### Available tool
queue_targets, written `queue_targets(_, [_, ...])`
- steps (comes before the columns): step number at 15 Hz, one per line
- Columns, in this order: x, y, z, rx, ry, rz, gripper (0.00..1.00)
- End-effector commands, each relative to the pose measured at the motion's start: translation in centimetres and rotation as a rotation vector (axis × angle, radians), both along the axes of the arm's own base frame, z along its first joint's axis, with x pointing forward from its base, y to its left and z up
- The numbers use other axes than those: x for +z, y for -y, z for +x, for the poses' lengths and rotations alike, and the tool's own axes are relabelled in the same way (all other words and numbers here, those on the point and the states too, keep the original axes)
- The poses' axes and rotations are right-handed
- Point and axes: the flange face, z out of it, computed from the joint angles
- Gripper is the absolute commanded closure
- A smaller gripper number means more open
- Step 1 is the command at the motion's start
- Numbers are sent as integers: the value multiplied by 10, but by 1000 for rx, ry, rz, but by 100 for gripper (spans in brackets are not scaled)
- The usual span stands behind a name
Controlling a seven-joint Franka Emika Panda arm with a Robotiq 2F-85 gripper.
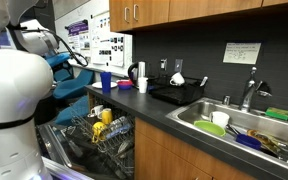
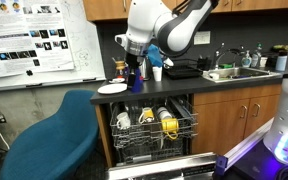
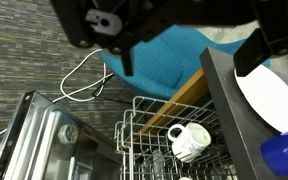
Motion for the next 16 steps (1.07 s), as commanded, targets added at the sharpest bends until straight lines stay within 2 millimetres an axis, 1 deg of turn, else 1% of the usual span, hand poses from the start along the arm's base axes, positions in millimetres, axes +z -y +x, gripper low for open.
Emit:
queue_targets(1, [2, -1, 5, -7, 2, 6, 0])
queue_targets(2, [2, -2, 8, -8, 1, 9, 0])
queue_targets(4, [0, -2, 7, -7, -4, 7, 0])
queue_targets(11, [1, -4, 8, 4, 5, 9, 0])
queue_targets(13, [5, -8, 12, 17, 35, 3, 0])
queue_targets(16, [14, -7, 26, 45, 111, -44, 0])
